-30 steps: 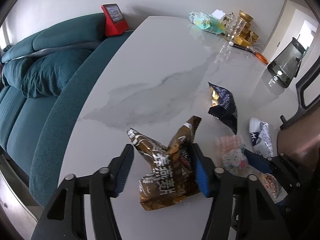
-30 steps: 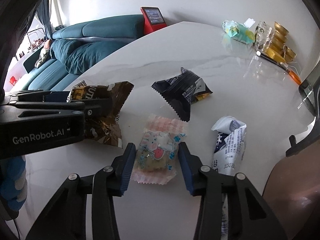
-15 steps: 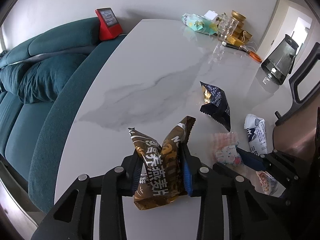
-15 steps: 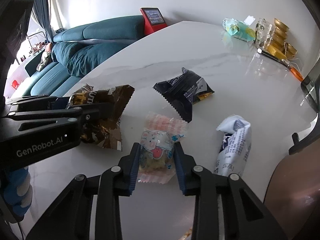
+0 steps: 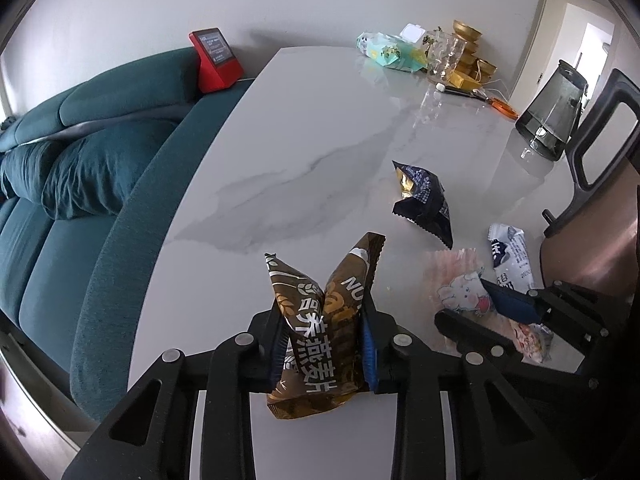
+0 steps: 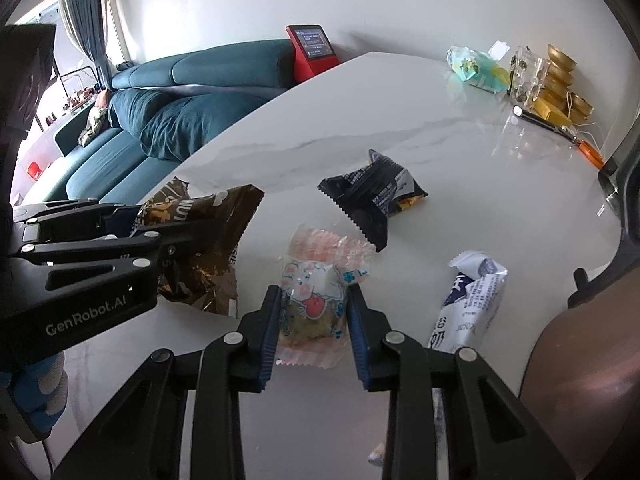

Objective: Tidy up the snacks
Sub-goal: 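Carry the brown bag and pink candy pack over the green tray with both tools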

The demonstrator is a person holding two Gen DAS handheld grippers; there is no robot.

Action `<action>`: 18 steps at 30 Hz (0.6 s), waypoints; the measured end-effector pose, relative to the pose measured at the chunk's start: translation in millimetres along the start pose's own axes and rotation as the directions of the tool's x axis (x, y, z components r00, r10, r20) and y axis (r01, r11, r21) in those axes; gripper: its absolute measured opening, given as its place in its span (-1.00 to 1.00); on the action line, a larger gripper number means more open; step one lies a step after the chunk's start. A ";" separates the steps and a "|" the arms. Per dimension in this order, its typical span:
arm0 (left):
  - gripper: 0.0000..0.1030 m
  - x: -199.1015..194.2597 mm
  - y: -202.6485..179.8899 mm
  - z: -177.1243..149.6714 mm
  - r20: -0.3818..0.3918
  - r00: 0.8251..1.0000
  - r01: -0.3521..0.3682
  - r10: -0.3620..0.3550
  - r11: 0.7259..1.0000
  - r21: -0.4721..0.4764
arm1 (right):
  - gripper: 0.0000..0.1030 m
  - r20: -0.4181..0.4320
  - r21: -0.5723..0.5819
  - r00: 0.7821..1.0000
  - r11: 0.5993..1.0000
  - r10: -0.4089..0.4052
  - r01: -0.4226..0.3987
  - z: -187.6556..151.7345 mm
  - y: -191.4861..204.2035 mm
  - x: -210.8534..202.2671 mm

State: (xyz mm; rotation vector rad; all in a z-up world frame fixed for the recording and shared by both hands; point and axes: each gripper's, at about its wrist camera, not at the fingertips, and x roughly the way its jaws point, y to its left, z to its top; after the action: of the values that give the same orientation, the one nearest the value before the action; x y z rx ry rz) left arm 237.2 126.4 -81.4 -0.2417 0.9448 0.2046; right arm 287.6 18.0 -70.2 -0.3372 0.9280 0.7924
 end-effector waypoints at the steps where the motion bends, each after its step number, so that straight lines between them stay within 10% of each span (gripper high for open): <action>1: -0.49 -3.2 0.1 -0.8 0.005 1.000 -0.001 0.001 1.000 0.001 | -0.04 0.004 -0.002 1.000 1.000 -0.001 0.001 0.9 -0.5 -2.4; 18: -0.49 -60.7 -1.3 -28.6 0.050 0.999 -0.017 0.015 0.999 0.051 | -0.04 0.077 -0.018 0.997 1.000 0.025 -0.024 -16.6 18.2 -78.9</action>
State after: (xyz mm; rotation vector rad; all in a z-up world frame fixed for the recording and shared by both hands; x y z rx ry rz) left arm 180.8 112.6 -47.7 -0.1805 0.9022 0.1997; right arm 236.9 -15.5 -14.2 -0.3089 0.8549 0.8308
